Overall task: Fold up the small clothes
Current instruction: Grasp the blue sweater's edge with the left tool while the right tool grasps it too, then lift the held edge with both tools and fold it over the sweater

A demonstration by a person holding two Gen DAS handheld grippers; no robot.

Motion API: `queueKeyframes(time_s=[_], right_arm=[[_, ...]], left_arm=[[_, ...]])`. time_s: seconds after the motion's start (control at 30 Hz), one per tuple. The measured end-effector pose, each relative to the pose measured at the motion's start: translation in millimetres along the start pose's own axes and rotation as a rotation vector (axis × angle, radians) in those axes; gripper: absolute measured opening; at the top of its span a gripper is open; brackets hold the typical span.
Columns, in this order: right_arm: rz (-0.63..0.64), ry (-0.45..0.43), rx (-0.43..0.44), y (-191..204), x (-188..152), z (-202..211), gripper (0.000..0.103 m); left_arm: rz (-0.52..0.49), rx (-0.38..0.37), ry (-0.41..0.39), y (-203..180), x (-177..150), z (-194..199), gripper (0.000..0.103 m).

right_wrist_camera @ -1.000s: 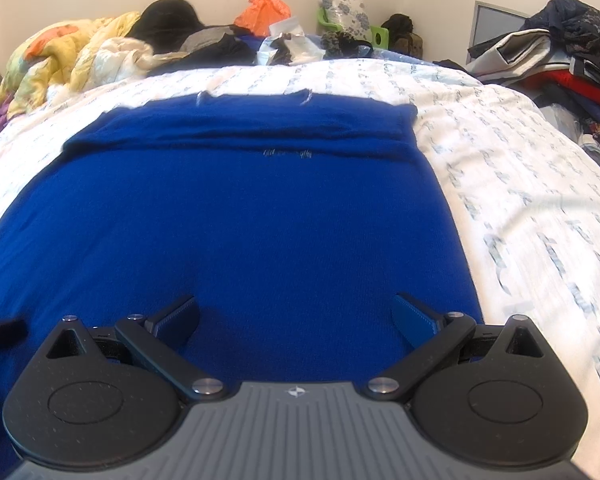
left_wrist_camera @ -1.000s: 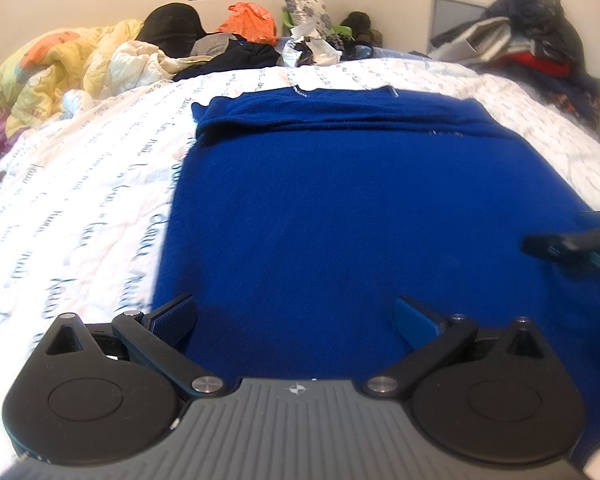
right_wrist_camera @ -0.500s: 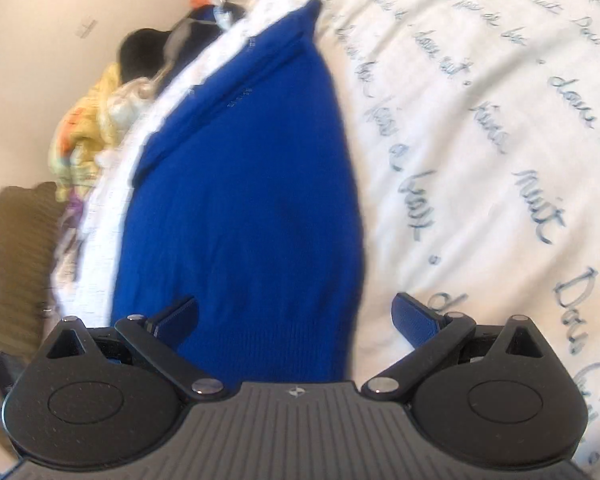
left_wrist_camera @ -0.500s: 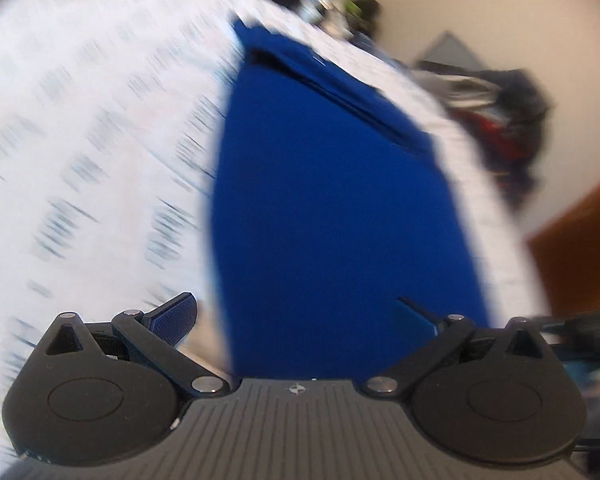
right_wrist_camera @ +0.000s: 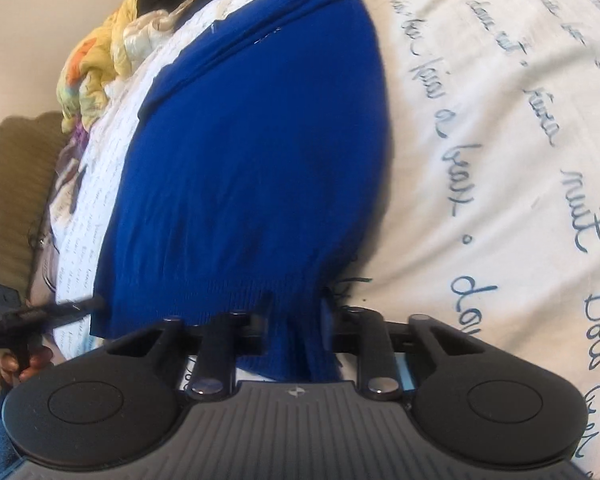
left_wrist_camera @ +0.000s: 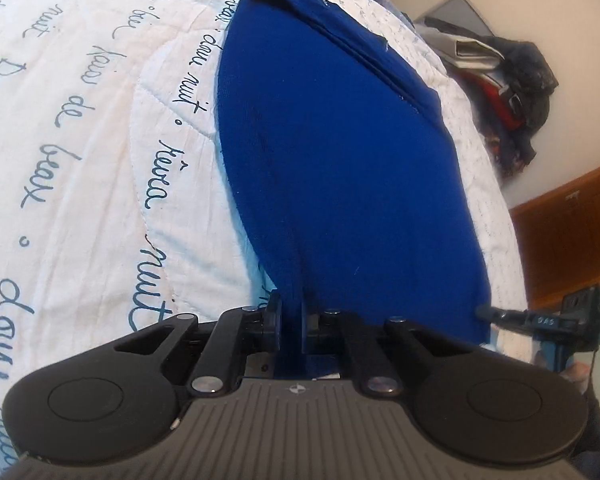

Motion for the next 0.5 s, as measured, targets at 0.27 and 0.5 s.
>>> queueKeyframes(time_s=[0.27, 0.5], right_arm=[[-0.167, -0.071, 0.282, 2, 21, 19, 0.009], [-0.268, -0.286, 0.495, 10, 162, 13, 0.009]], left_arm=[[-0.085, -0.109, -0.103, -39, 43, 24, 0.007], [-0.241, -0.138, -0.247, -65, 182, -8, 0.007]])
Point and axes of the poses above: each gripper's, at about its wrist camera, not at the fingertips, and z roughly against the way its jaws point, y to its left, x to its top, the point moved 6 cm from there along -z, roughly the way its jaws point, and after that the axes turned 15 degrees about -x, right-handed, at the moved point
